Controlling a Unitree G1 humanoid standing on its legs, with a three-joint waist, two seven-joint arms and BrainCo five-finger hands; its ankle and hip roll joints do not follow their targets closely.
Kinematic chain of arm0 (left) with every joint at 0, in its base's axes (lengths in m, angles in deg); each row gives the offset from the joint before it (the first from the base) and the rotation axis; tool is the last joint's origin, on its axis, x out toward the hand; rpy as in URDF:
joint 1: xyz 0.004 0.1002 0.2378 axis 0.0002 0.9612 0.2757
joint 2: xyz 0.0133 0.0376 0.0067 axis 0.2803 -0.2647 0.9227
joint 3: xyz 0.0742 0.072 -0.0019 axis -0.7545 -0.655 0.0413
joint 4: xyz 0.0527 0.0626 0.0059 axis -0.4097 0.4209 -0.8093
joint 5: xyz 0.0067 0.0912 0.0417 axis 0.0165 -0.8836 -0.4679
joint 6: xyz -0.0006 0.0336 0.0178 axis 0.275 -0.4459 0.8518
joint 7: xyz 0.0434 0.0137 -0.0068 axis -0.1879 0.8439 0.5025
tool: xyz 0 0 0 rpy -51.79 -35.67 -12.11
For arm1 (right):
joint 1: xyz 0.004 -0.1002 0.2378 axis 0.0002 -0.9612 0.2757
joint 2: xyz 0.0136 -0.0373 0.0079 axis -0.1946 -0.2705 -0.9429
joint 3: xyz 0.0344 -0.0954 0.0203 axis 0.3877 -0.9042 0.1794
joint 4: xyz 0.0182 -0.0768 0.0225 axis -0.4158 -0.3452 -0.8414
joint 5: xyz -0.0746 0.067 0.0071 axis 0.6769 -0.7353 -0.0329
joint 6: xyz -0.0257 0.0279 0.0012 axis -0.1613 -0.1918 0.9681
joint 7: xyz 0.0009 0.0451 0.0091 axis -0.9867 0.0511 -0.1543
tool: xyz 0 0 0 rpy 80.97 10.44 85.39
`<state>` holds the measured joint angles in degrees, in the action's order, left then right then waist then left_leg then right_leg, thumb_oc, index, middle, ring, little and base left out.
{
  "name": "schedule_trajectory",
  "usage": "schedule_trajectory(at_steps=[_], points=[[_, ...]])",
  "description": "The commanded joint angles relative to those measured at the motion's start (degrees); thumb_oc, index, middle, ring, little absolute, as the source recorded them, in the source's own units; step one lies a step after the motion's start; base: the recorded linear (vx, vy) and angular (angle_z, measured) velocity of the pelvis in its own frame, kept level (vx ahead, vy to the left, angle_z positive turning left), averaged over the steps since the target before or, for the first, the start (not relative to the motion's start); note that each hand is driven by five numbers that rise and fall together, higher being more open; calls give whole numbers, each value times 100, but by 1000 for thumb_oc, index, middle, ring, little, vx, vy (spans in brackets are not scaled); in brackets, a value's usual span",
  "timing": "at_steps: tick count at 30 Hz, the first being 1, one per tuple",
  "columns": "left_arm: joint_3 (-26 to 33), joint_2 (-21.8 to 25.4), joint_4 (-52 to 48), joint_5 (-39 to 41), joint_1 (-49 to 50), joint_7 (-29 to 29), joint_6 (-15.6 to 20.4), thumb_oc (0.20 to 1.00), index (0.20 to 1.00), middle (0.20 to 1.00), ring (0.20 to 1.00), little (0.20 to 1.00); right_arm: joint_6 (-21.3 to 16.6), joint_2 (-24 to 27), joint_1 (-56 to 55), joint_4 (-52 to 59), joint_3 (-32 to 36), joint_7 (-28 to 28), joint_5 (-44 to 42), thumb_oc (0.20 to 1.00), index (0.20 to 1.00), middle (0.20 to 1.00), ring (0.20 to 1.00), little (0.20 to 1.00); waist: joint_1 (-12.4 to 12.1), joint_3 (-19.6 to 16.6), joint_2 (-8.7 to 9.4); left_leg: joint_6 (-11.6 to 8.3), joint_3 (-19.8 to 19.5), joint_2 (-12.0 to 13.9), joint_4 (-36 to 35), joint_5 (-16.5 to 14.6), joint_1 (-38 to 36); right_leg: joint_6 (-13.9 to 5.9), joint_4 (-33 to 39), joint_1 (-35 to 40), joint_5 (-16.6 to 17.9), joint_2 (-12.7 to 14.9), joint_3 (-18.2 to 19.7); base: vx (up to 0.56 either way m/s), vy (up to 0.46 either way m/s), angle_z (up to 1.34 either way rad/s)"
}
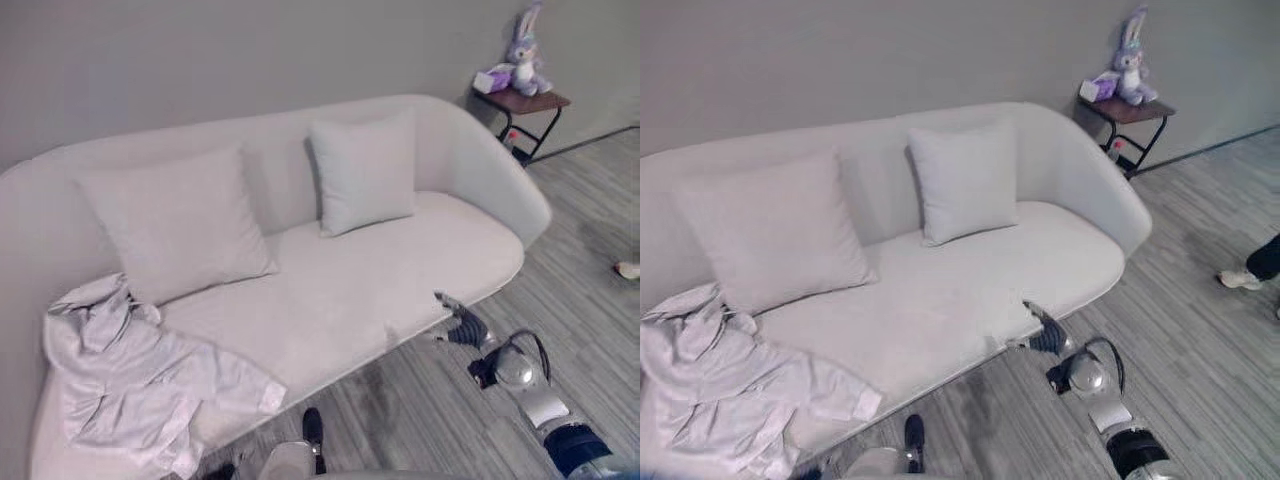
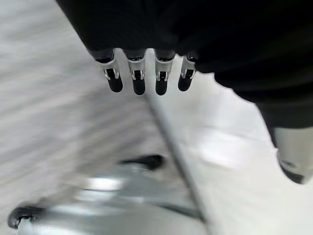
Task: Hang the clothes on the sofa on the clothes rack.
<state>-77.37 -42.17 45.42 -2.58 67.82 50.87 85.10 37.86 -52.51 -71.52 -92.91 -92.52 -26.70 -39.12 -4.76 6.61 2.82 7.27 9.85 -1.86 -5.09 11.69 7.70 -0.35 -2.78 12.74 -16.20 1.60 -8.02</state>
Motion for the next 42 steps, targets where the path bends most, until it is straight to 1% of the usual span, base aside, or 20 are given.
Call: schedule_trajectory(at_steps=[1,11,14,16,17,19,21,22,26,28,30,31,33,34,35,36,37,39,40,42], points=[[-59,-144,78,-29,94,103,-58,1000,1000,1000,1000,1000,-130,95,911,-356,-478,29,324,1000,1000,1000,1000,1000,-318,282,-107,-1295,-18,904,372,-657,-261,-250,698,-316,2068,765,-42,-44,46,96],[-157,-73,126,-82,302,162,-124,1000,1000,1000,1000,1000,-268,-71,1025,-511,-1080,-150,339,1000,1000,1000,1000,1000,-483,275,-16,-1098,-163,812,153,-545,-98,-252,387,-301,2011,558,224,-43,-16,51],[-637,68,85,-387,201,187,-92,1000,1000,1000,1000,1000,-211,6,1244,-517,-1149,-68,322,1000,1000,1000,1000,1000,-496,570,-20,-1145,-27,706,105,-672,162,-230,429,-300,1977,607,85,-130,37,14],[-669,65,96,-458,203,153,-76,1000,1000,1000,1000,1000,-214,21,1312,-545,-1150,-21,314,1000,1000,1000,1000,1000,-451,661,-65,-1166,75,822,151,-640,69,-243,418,-348,2043,652,-14,-229,157,46],[-584,-27,123,-475,195,94,-83,1000,1000,1000,1000,1000,-193,14,1310,-722,-1119,17,328,1000,1000,1000,1000,1000,-268,609,-97,-1238,270,1200,190,-724,-450,-291,440,-518,2158,879,-193,-226,215,51],[-529,-66,141,-484,140,118,-101,1000,1000,1000,1000,1000,-176,-34,1282,-810,-1110,3,327,1000,1000,1000,1000,1000,-161,539,-111,-1254,209,1379,174,-753,-687,-298,442,-608,2207,972,-273,-151,229,55],[-491,-23,177,-526,46,266,-119,1000,1000,1000,1000,1000,-117,-117,1378,-910,-1196,-51,392,1000,1000,1000,1000,1000,17,348,-137,-1222,58,1877,55,-699,-1075,-365,435,-860,2250,1223,-355,-102,401,46],[-452,-3,169,-554,67,319,-127,1000,1000,1000,1000,1000,-114,-193,1372,-1002,-1243,-51,393,1000,1000,1000,1000,1000,137,275,-166,-1214,-44,2265,9,-571,-1093,-425,466,-882,2224,1421,-387,-78,554,21],[-480,153,95,-600,81,370,-168,1000,1000,1000,1000,1000,-62,-282,1274,-1250,-1030,58,248,1000,1000,1000,1000,1000,50,270,-216,-1299,-400,2836,9,-476,-550,-546,552,-640,2206,1905,-335,-12,531,41],[-484,176,56,-605,90,362,-162,1000,1000,1000,1000,1000,-41,-246,1268,-1262,-982,81,243,1000,1000,1000,1000,1000,4,277,-268,-1352,-508,2885,9,-408,-435,-561,576,-542,2239,2058,-327,48,610,53],[-377,86,79,-559,-96,366,-123,1000,1000,1000,1000,1000,25,-306,1196,-1520,-869,77,284,1000,1000,1000,1000,1000,10,131,-404,-1600,-581,2677,297,-344,-548,-503,575,-523,2472,2647,-294,126,1061,35],[-467,29,78,-546,-216,395,-100,1000,1000,1000,1000,1000,125,-341,1240,-1568,-711,128,335,1000,1000,1000,1000,1000,9,107,-467,-1663,-437,2327,520,-415,-534,-431,616,-508,2588,3069,-384,205,1044,20],[-456,-40,78,-499,-245,360,-95,1000,1000,1000,1000,1000,202,-417,1298,-1865,-623,206,333,1000,1000,1000,1000,1000,39,174,-557,-1578,-164,1991,496,-559,-741,-344,582,-577,2585,3372,-591,126,750,11],[-455,-40,78,-499,-246,360,-95,1000,1000,1000,1000,1000,201,-418,1300,-1867,-624,207,333,1000,1000,1000,1000,1000,34,188,-552,-1577,-154,1985,488,-558,-762,-346,581,-568,2584,3379,-583,51,455,-4],[-389,-112,103,-426,-128,318,-104,1000,1000,1000,1000,1000,246,-436,1383,-1974,-674,216,323,1000,1000,1000,1000,1000,72,244,-681,-1518,-48,1903,390,-573,-931,-326,555,-692,2591,3463,-678,-5,659,-2],[-337,-105,144,-382,-10,278,-111,1000,1000,1000,1000,1000,283,-336,1341,-2101,-630,256,443,1000,1000,1000,1000,1000,207,356,-841,-1444,29,1669,113,-658,-1153,-283,399,-845,2490,3065,-486,-9,1008,-25],[-564,-105,156,-407,68,266,-105,1000,1000,1000,1000,1000,316,-190,1162,-1930,-502,303,466,1000,1000,1000,1000,1000,432,452,-927,-1371,5,1375,9,-768,-1234,-274,151,-820,2337,2451,-225,-25,931,1],[-758,-152,182,-466,78,235,-115,1000,1000,1000,1000,1000,346,-105,1141,-2145,-523,396,529,1000,1000,1000,1000,1000,583,460,-925,-1330,59,1091,9,-913,-1244,-293,-47,-712,2120,1798,-289,65,580,41],[-818,-238,198,-469,137,197,-114,1000,1000,1000,1000,1000,374,-42,1014,-2238,-536,476,689,1000,1000,1000,1000,1000,678,435,-894,-1281,8,835,9,-1025,-1338,-271,-173,-782,2006,1317,-178,99,436,38],[-742,-374,197,-420,151,184,-112,1000,1000,1000,1000,1000,399,-25,1018,-2591,-640,588,864,1000,1000,1000,1000,1000,724,442,-843,-1197,-56,595,9,-1050,-1421,-239,-149,-833,2020,881,-18,124,397,21]])
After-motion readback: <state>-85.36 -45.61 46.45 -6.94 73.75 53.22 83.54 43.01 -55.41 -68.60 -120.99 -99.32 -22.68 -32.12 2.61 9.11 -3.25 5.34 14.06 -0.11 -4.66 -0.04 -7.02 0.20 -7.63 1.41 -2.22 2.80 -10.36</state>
